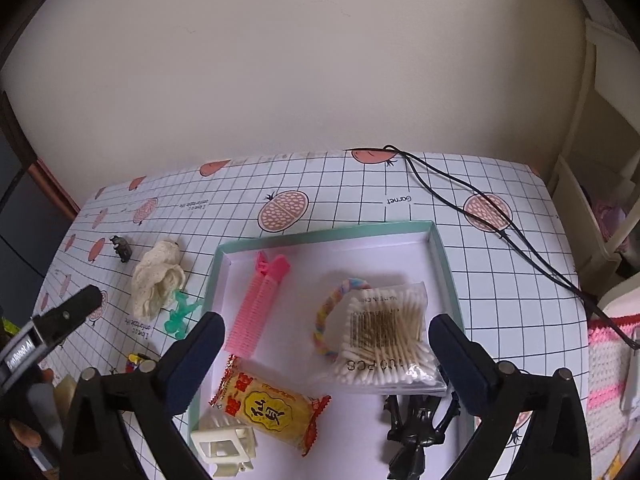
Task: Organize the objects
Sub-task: 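Open the right gripper to drop the cotton swab bag in the tray, then move the left gripper to the colorful block toy while the right approaches the green figure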
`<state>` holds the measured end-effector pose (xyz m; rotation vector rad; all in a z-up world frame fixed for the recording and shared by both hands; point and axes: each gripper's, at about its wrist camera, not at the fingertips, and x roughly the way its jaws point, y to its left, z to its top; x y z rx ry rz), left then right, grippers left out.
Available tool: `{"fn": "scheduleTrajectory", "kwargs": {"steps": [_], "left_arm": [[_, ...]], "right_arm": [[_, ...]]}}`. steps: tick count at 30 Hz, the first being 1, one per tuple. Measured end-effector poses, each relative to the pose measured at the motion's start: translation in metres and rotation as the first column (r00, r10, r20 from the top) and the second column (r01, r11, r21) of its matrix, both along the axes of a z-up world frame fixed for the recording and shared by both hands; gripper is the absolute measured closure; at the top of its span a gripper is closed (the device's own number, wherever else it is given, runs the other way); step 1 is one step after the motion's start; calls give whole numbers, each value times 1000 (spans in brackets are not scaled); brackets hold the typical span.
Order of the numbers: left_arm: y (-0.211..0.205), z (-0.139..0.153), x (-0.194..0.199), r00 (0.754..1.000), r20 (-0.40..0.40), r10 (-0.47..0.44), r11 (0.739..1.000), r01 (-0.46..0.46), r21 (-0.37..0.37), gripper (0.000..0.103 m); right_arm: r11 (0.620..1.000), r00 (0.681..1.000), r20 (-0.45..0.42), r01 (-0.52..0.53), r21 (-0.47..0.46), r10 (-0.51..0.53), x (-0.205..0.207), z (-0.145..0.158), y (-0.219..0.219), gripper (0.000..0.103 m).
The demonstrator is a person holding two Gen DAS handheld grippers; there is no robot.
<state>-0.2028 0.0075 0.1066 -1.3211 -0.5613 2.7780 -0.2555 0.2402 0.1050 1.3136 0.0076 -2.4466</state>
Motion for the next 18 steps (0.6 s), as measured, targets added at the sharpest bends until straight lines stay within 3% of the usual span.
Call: {"fn": "scheduleTrajectory", "kwargs": {"steps": [9,18], "left_arm": [[-38,8,8,998,6,62,998,-62,-12,4],[-61,16,20,995,7,95,995,-95,-34,4]], "right_arm": [[999,999,-2,-33,-16,33,6,5,-18,0],[993,993,-4,-118,-23,117,20,8,-68,0]]}}
